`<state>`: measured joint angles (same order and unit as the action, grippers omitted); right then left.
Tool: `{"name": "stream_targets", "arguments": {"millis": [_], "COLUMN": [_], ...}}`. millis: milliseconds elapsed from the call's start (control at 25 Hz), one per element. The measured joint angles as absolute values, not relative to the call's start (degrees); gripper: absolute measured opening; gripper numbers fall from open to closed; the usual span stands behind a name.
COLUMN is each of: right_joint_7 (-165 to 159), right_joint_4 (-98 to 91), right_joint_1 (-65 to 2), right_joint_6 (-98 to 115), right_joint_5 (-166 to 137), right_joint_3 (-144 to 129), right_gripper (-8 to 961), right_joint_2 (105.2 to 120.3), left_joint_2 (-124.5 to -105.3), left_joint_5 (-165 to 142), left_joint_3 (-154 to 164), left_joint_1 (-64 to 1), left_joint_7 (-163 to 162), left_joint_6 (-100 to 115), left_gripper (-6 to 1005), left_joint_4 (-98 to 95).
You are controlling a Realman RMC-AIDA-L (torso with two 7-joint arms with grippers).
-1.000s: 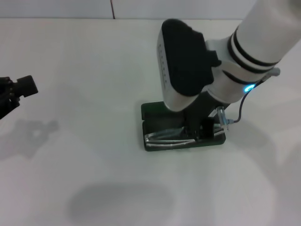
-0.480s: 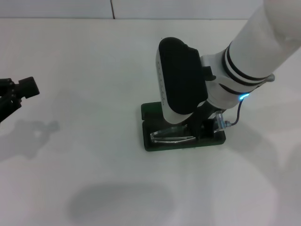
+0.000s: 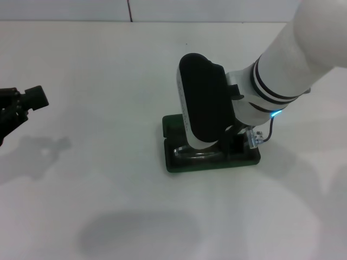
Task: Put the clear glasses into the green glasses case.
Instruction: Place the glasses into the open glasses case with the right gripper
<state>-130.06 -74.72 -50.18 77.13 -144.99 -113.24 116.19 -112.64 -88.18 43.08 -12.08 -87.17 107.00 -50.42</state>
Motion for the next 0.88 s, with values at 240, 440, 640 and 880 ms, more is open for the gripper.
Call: {"name": "stream_targets", "arguments": {"millis": [240, 440, 640, 880], "right_joint_7": [-129.82, -129.81, -129.76, -129.64], "right_joint_4": [-74.27, -74.45, -74.87, -74.97], "right_joint_1": [-50.0, -49.57, -49.47, -49.47], "right_joint_6": [74.98, 74.2, 73.65, 73.34], "right_joint_5": [-145.6, -145.86, -145.93, -146.91], "right_joint_3": [-114.37, -115.13, -115.2, -115.53], "right_gripper": [79, 78, 78, 79], "right_joint_2": [116.19, 116.19, 116.19, 116.19], "left_joint_2": [-112.61, -112.59, -112.58, -112.58], "left_joint_5": [-88.17, -88.17, -88.15, -88.15], "left_joint_3": [43.06, 43.02, 42.96, 42.96], "left_joint_1": [-12.21, -12.22, -12.33, -12.47], "left_joint_7": [-87.04, -87.01, -86.96, -86.76], "left_joint_6": [106.95, 106.88, 106.78, 106.78], "left_gripper": [43, 44, 44, 44], "left_joint_4": [-50.36, -50.36, -50.21, -50.04]}}
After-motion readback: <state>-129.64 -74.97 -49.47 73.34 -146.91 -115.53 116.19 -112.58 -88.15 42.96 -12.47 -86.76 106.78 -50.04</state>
